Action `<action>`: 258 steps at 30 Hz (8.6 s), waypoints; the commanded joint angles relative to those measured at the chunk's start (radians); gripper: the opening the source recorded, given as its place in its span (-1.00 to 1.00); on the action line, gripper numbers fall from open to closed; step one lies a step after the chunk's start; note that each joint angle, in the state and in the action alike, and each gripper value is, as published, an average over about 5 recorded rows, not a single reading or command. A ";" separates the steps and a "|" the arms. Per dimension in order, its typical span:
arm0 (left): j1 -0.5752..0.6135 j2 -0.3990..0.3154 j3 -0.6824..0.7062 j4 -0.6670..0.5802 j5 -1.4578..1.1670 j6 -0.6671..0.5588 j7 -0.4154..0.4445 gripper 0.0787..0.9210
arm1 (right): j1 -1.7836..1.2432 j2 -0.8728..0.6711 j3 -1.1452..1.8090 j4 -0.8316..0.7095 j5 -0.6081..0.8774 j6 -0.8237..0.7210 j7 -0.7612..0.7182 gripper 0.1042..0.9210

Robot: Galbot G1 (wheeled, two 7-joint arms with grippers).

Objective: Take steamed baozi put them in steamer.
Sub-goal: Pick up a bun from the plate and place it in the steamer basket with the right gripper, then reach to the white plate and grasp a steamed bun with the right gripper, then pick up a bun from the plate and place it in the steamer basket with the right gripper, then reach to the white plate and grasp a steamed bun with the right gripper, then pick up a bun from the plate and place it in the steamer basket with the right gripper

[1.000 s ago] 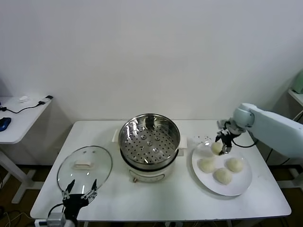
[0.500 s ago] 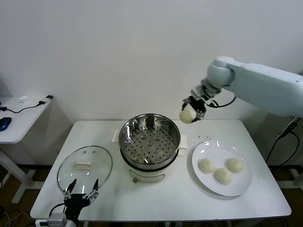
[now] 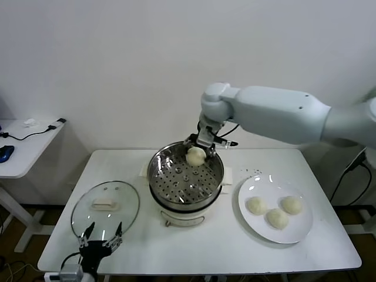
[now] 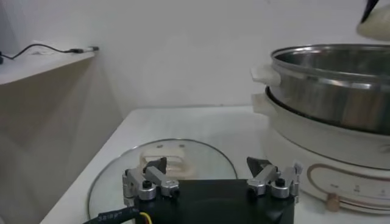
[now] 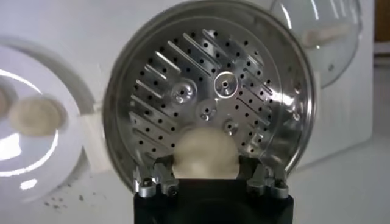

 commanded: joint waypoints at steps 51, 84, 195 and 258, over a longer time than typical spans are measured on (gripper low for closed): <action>-0.025 0.004 -0.003 0.006 -0.009 -0.009 0.002 0.77 | 0.216 -0.713 -0.458 0.333 0.748 -0.692 -0.004 0.76; -0.029 -0.001 -0.008 0.043 -0.006 -0.022 0.002 0.77 | -0.379 -0.518 0.003 0.058 0.543 -0.843 0.191 0.76; -0.047 -0.006 0.023 -0.018 0.001 0.012 0.000 0.77 | 0.404 -0.567 -0.517 0.317 0.766 -0.641 -0.102 0.76; -0.037 -0.001 0.022 -0.037 0.003 0.037 0.000 0.77 | 0.344 -0.395 -0.180 0.126 0.445 -0.333 -0.121 0.45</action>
